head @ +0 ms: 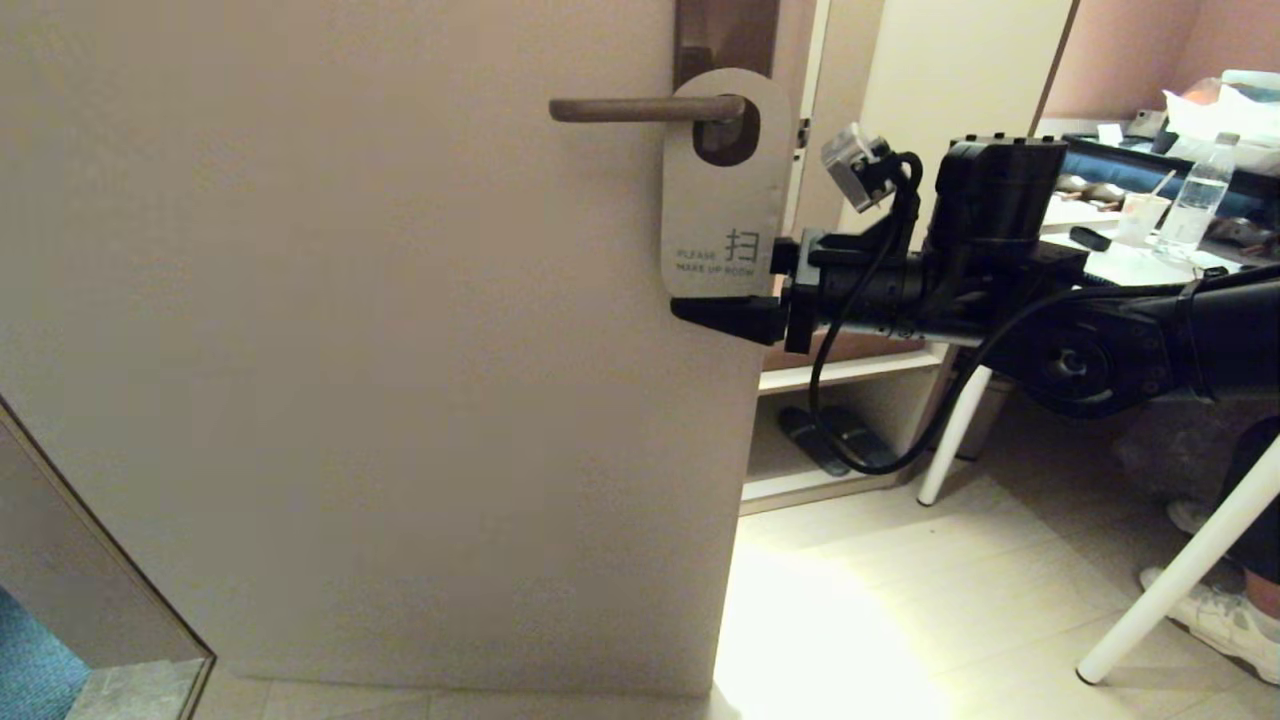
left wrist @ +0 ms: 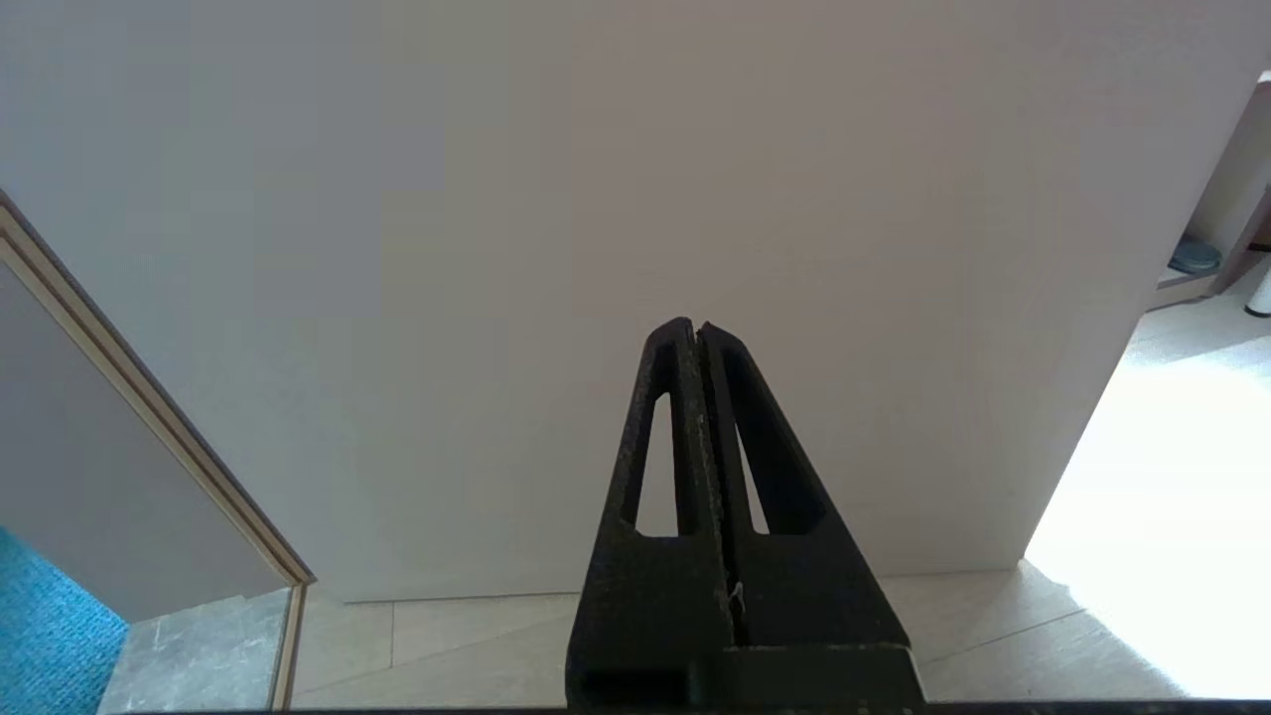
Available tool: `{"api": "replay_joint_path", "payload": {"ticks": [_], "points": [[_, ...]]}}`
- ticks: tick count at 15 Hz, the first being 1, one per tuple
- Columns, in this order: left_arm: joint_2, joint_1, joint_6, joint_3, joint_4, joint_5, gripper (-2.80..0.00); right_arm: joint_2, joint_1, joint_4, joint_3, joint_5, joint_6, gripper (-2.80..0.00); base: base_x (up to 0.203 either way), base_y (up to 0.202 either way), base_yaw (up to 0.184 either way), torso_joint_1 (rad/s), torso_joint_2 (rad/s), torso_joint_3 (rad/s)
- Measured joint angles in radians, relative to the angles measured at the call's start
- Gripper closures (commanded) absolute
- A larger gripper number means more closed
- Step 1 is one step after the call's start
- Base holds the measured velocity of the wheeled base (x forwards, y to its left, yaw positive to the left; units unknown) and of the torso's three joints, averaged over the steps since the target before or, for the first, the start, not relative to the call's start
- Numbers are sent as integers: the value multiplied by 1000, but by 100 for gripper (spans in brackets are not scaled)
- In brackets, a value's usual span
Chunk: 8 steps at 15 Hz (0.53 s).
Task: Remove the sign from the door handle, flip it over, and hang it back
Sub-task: Take down the sign
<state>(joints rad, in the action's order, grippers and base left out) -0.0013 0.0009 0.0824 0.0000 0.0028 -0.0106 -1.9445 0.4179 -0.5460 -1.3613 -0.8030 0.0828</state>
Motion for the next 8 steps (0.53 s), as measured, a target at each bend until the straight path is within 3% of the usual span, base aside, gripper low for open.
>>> {"api": "replay_joint_path", "payload": {"ticks": [8], "points": [[0,0,0,0,0,0,0,-19,-4,-7,-9,-46,-15,-280,0,0,0,0,0,0]]}}
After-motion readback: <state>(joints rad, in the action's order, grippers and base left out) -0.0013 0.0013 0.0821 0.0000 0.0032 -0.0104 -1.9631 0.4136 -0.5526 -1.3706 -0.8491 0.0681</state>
